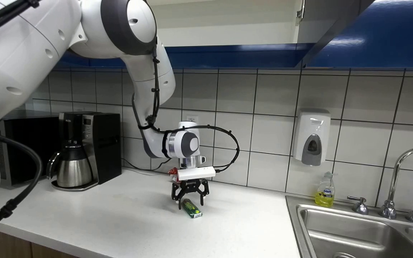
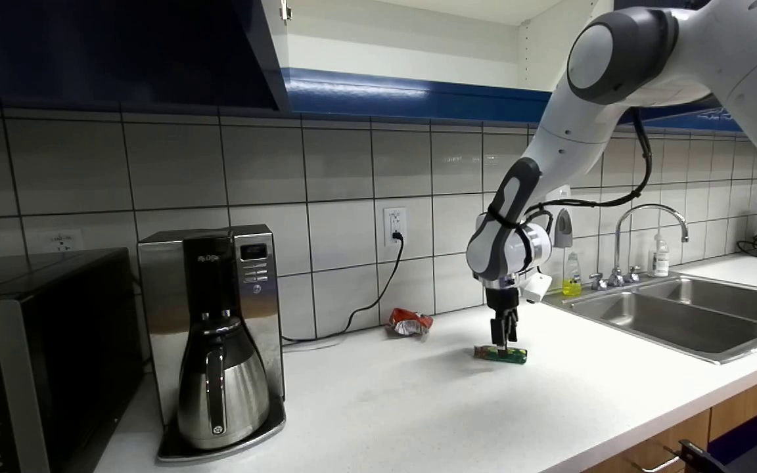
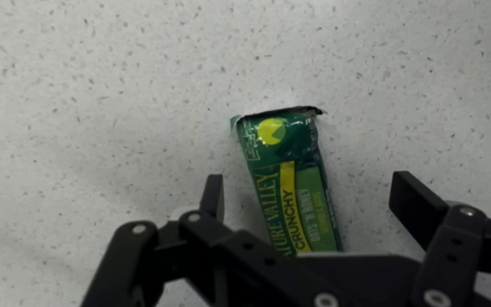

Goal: Put the green packet in the cabinet

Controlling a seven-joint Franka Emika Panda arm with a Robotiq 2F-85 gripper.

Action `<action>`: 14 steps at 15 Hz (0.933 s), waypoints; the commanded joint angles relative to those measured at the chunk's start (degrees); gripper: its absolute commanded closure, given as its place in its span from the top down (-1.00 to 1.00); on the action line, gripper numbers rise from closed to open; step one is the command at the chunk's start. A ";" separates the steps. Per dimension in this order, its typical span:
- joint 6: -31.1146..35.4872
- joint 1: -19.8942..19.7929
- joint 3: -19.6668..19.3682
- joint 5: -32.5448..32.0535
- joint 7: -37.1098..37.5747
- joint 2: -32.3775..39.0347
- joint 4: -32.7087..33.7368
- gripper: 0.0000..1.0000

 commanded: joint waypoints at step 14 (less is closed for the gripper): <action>-0.12 -1.37 1.41 -0.67 -2.60 4.06 4.61 0.67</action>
